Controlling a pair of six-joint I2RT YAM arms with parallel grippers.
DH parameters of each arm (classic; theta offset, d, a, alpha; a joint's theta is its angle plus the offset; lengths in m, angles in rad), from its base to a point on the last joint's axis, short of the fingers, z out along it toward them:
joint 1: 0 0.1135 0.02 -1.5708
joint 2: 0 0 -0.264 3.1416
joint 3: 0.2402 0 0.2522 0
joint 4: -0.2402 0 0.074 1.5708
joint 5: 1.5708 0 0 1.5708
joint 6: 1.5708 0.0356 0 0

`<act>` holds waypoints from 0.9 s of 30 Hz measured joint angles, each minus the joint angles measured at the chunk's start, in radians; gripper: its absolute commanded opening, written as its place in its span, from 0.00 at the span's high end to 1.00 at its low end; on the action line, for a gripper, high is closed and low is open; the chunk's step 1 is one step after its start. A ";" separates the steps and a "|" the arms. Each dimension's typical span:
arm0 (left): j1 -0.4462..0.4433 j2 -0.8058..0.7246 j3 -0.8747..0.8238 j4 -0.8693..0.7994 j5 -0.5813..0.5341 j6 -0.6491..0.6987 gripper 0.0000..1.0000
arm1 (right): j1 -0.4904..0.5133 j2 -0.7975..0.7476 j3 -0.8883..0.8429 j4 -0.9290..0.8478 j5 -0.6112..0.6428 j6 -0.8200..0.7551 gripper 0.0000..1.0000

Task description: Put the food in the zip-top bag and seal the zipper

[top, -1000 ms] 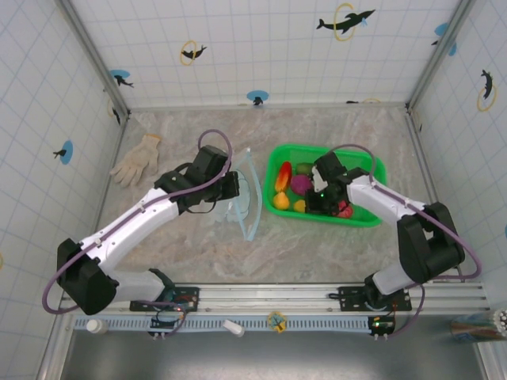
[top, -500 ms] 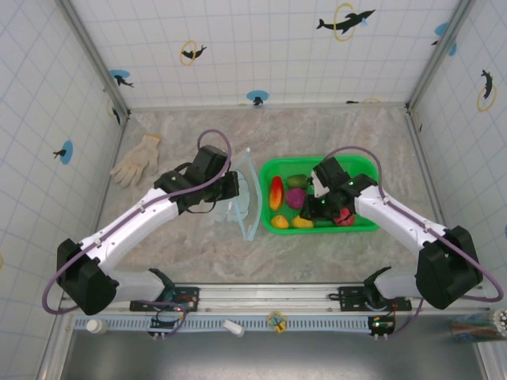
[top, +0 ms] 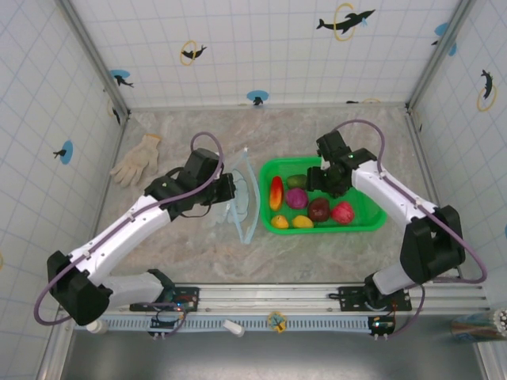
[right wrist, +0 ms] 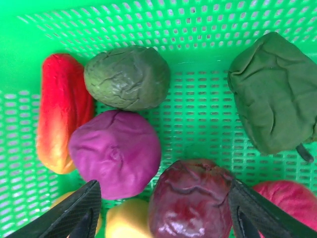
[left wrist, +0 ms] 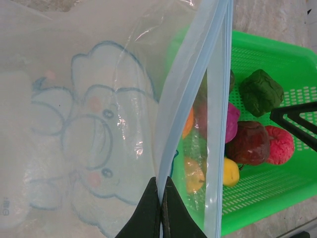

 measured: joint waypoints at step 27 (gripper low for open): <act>0.064 0.021 -0.113 0.069 0.201 -0.025 1.00 | 0.058 0.278 -0.006 0.158 -0.130 0.011 0.21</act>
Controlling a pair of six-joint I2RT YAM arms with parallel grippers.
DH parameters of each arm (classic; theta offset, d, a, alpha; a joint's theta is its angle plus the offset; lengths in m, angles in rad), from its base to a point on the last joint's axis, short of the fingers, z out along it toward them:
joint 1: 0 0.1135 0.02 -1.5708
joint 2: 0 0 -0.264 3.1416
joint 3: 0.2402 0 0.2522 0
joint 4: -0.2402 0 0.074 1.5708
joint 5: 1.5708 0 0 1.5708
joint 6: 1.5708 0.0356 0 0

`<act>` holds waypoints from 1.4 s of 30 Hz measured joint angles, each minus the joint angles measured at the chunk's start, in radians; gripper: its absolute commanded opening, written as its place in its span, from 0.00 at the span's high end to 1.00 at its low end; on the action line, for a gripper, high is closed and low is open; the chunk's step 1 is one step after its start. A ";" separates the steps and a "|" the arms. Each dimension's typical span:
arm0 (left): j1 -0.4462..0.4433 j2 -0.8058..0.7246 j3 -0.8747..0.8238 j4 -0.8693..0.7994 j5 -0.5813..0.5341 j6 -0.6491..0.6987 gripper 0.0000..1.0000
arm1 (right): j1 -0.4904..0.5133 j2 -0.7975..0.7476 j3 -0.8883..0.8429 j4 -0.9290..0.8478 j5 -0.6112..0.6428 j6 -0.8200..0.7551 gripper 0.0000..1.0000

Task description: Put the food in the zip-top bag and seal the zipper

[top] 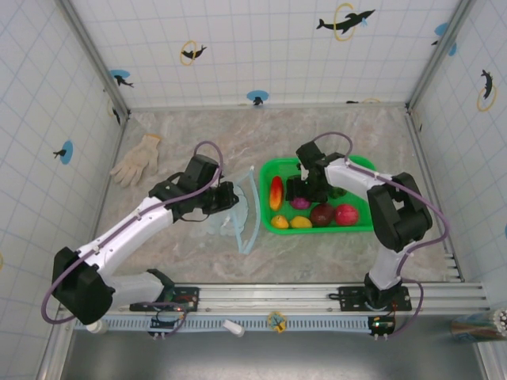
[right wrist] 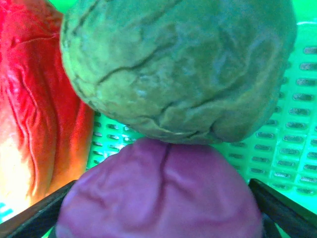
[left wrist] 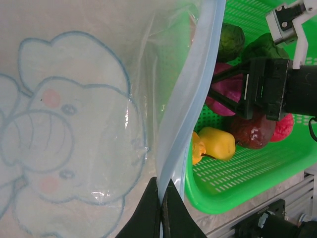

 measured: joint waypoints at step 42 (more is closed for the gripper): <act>0.085 0.069 0.010 0.317 0.311 -0.087 1.00 | 0.174 -0.448 -0.011 0.263 -0.369 0.277 0.39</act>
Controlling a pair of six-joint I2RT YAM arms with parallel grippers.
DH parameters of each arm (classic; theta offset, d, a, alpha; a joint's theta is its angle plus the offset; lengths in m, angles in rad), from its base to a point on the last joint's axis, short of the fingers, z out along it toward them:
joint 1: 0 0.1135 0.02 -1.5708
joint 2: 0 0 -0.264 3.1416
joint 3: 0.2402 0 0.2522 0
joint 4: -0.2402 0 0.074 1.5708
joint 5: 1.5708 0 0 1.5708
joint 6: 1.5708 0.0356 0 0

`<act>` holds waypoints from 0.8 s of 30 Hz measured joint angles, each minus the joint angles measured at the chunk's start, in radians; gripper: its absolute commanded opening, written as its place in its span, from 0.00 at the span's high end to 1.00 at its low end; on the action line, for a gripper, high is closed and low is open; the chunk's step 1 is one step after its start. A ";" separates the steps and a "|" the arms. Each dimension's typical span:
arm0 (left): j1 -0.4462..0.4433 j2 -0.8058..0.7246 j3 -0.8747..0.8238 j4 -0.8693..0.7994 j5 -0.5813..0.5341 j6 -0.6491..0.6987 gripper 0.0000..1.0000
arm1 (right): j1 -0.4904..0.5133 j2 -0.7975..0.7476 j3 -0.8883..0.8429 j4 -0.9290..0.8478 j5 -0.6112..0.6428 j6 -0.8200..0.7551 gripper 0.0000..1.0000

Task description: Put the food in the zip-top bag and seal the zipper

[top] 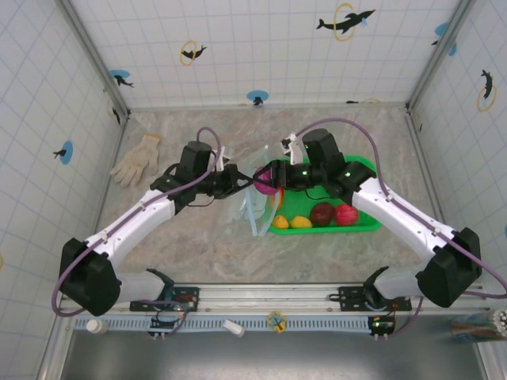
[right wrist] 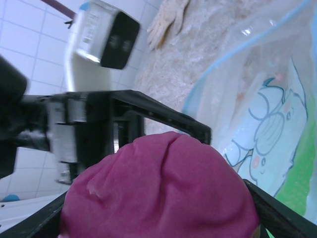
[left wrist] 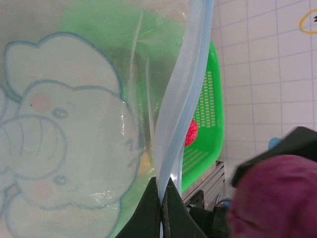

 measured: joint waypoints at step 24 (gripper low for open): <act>0.019 -0.046 0.050 0.016 -0.005 -0.041 1.00 | 0.087 0.176 0.075 -0.113 0.243 -0.003 0.02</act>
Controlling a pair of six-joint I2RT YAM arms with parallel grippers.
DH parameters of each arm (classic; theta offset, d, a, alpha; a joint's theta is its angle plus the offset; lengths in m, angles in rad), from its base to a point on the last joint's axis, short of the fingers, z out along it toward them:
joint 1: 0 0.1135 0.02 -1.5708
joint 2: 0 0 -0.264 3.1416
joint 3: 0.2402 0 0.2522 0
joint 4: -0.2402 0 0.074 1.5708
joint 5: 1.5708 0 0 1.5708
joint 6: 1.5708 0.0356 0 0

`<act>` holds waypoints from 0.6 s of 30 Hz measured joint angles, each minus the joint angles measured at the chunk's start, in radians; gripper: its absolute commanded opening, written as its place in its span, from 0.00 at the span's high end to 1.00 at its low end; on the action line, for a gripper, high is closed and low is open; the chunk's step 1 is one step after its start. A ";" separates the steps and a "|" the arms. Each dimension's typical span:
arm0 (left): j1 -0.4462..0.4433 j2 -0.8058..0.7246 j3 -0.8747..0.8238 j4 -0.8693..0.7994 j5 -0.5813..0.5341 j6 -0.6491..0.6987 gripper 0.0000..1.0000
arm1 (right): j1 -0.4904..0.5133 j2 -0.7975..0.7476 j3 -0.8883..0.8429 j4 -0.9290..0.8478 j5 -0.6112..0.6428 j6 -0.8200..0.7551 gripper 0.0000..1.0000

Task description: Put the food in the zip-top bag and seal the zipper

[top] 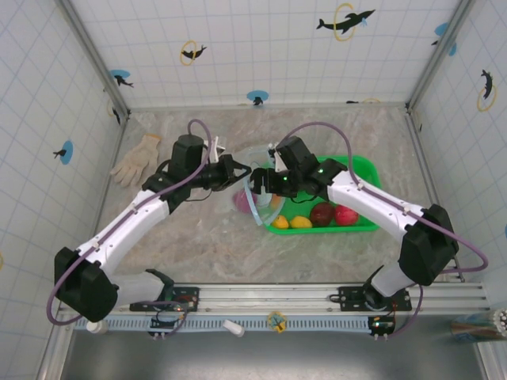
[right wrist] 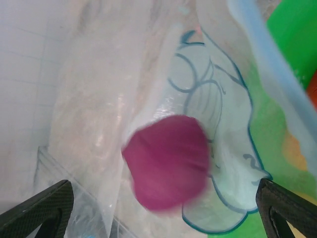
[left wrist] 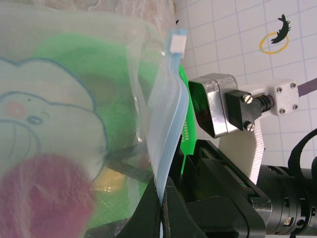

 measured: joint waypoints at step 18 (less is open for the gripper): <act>0.011 -0.021 0.022 -0.132 -0.124 0.079 1.00 | -0.030 -0.110 0.004 0.076 0.004 -0.016 0.00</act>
